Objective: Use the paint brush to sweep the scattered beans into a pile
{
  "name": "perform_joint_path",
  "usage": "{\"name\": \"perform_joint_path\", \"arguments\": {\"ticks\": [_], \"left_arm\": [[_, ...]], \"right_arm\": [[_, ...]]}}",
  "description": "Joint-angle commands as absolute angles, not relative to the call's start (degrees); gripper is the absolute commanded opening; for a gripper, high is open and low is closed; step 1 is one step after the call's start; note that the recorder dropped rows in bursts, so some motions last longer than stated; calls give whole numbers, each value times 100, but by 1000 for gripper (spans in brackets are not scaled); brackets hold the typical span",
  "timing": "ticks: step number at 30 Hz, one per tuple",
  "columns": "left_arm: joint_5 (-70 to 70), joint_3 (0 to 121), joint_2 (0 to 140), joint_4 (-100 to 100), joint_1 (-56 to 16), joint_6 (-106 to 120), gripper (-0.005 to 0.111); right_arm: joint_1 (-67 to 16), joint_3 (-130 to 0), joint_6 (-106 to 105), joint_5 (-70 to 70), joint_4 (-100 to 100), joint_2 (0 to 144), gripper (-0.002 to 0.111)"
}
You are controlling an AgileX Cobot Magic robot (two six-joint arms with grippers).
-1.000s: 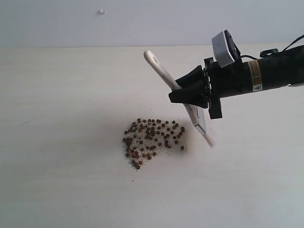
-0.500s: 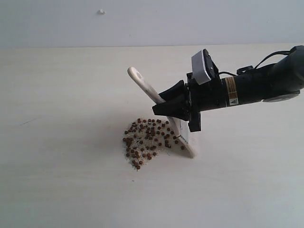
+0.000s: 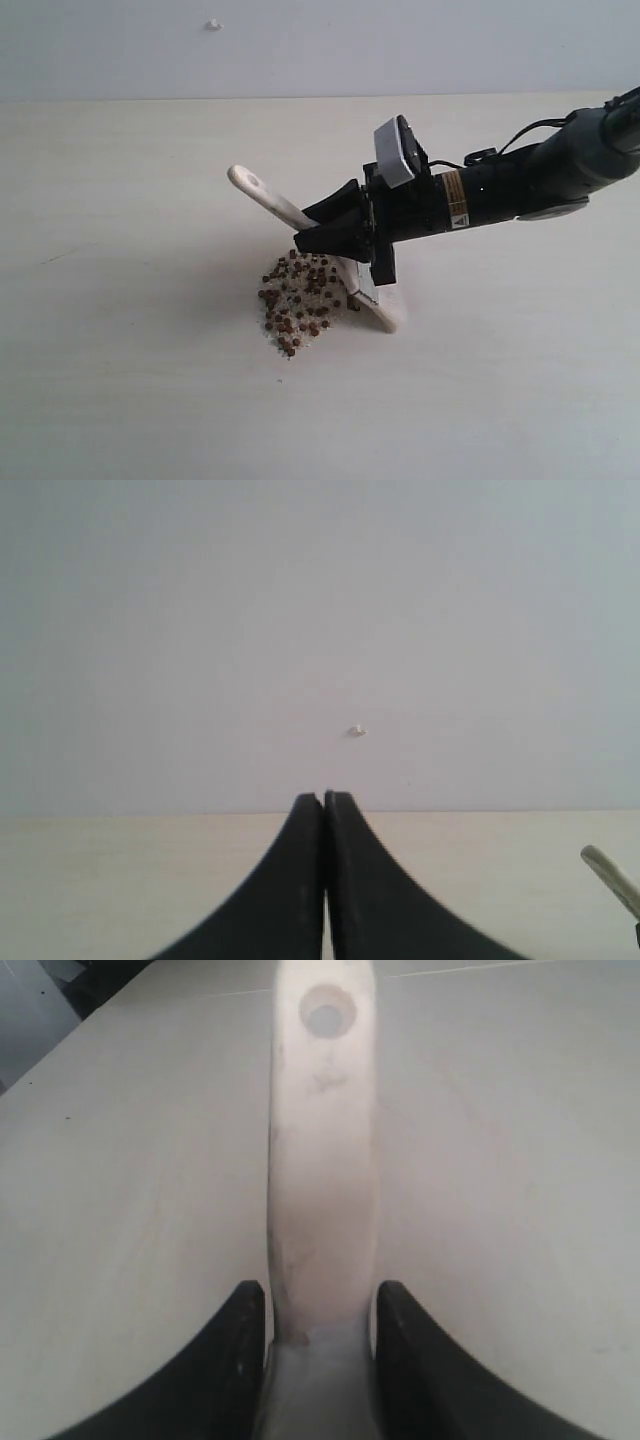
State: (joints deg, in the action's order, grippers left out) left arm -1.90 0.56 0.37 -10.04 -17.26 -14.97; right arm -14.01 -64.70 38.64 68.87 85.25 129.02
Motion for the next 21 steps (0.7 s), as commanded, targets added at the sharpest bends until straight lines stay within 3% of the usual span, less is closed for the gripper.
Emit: {"name": "perform_joint_path", "arguments": {"ticks": [1,21], "left_arm": [[-235,90,0,-976,-1715,-1476,0],[-235,90,0,-976,-1715,-1476,0]], "right_arm": [[-1571,-6625,3929,6996,8428,12891,0],[-1202,-6625,4085,6996,9032,11824,0]]}}
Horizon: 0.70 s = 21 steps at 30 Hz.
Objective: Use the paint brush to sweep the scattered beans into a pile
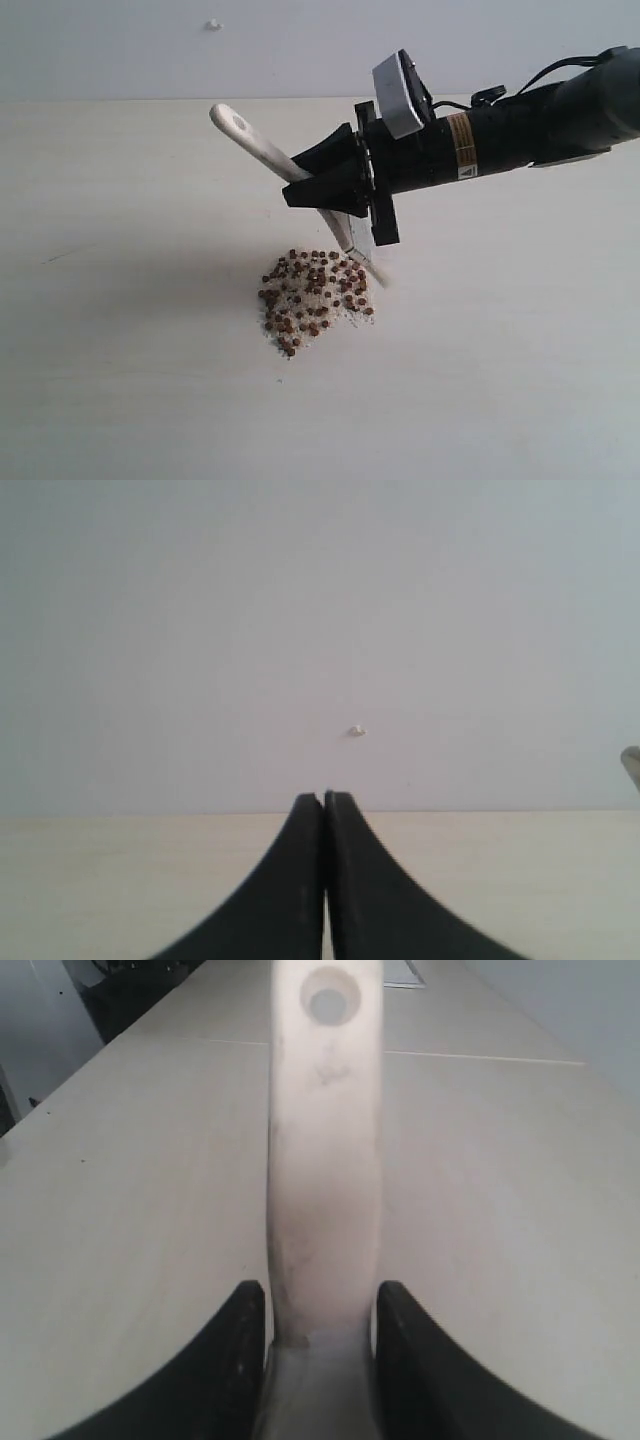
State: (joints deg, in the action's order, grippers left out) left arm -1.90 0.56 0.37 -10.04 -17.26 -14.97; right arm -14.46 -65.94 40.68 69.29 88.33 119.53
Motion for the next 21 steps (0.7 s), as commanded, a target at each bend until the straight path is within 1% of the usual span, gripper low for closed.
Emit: {"name": "perform_joint_path", "arguments": {"ticks": [1,5,10,16,21], "left_arm": [[-235,90,0,-976,-1715,-1476,0],[-235,90,0,-976,-1715,-1476,0],[-235,90,0,-976,-1715,-1476,0],[-235,90,0,-976,-1715,-1476,0],[-235,90,0,-976,-1715,-1476,0]], "right_arm": [[-1109,-6625,4085,6996,9061,11821,0],[-712,-6693,4293,6996,9087,11894,0],[-363,-7162,4866,6996,9248,12098,0],[-326,-7687,5117,6996,9334,12571,0],[-323,-7776,5141,6996,9173,12795,0]]}}
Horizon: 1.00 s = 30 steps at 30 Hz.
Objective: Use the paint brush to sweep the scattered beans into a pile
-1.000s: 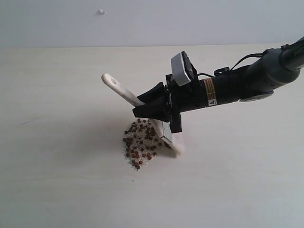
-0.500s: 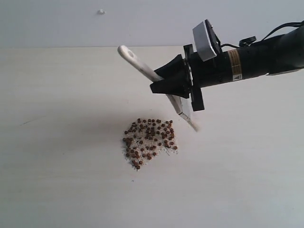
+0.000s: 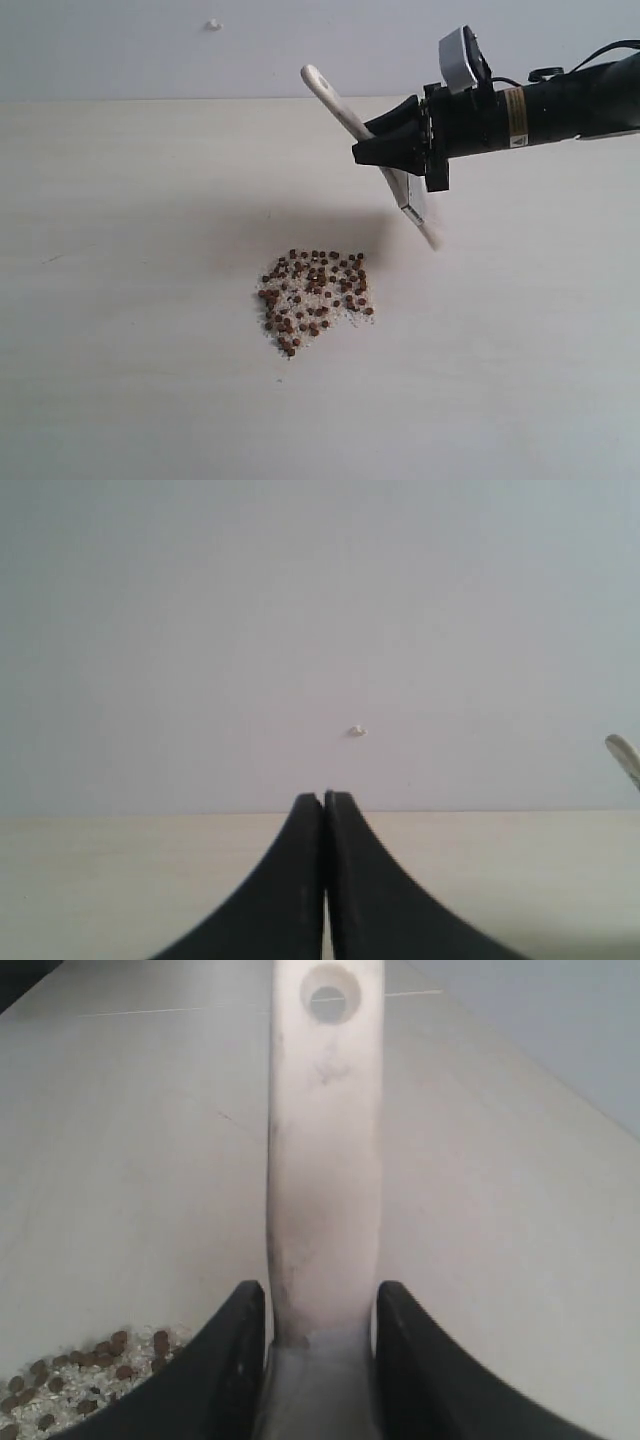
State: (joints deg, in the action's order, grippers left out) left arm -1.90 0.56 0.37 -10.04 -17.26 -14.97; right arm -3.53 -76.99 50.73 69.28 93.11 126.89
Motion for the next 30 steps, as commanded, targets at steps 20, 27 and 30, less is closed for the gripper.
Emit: {"name": "perform_joint_path", "arguments": {"ticks": [20,27,30], "left_arm": [[-235,90,0,-976,-1715,-1476,0],[-235,90,0,-976,-1715,-1476,0],[-235,90,0,-976,-1715,-1476,0]], "right_arm": [[-300,-8923,6823,6996,9995,12806,0],[-330,-8963,6582,6996,9995,13174,0],[-403,-8952,6545,6996,9995,13350,0]]}}
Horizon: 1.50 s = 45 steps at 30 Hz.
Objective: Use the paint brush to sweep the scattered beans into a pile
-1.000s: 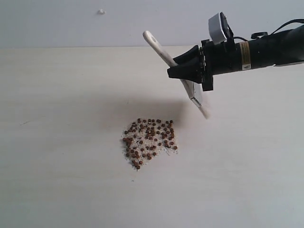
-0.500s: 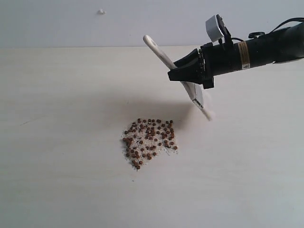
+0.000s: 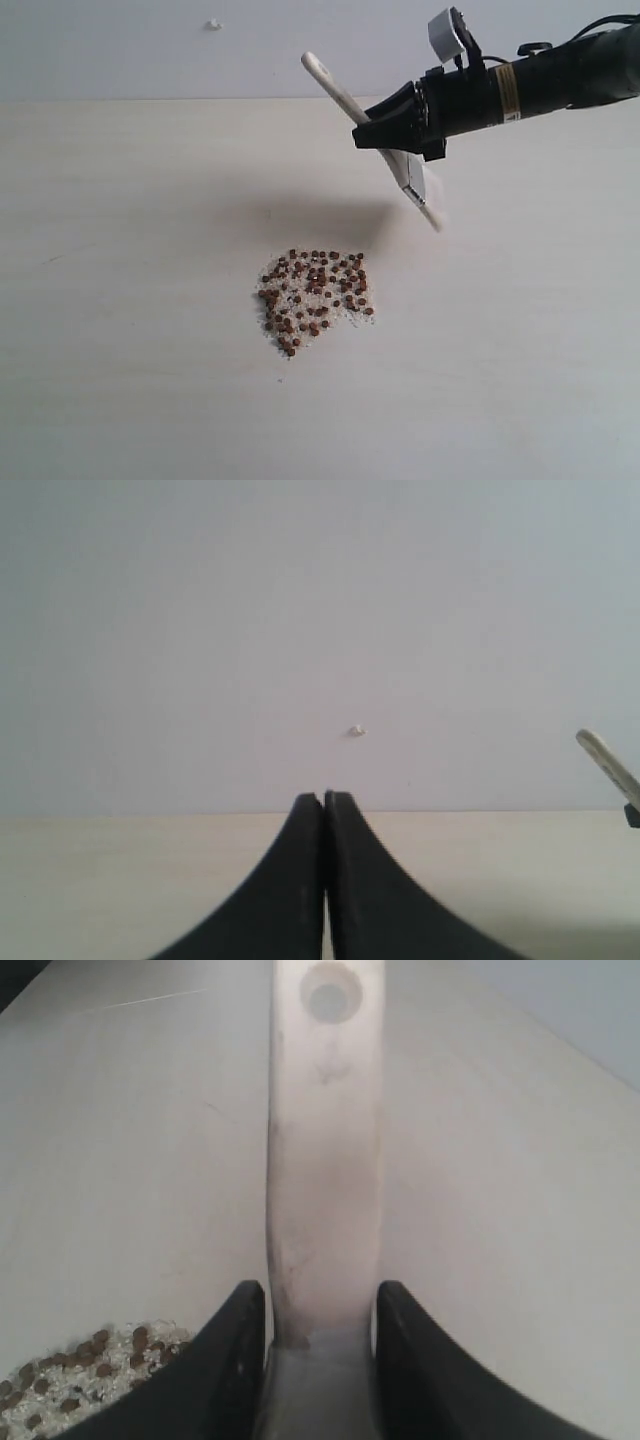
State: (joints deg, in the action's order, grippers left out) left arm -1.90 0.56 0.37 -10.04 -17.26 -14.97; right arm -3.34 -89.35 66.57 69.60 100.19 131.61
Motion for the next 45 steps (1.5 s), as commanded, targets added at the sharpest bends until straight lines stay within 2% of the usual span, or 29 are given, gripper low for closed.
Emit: {"name": "perform_joint_path", "arguments": {"ticks": [1,8,31,45], "left_arm": [[-235,90,0,-976,-1715,-1476,0],[-235,90,0,-976,-1715,-1476,0],[-235,90,0,-976,-1715,-1476,0],[-235,90,0,-976,-1715,-1476,0]], "right_arm": [[-446,-8952,6460,6996,9995,13391,0],[-843,-8952,5872,6996,9995,13608,0],[-1758,-8952,5863,6996,9995,13916,0],[-1884,-8952,5863,6996,9995,13916,0]]}}
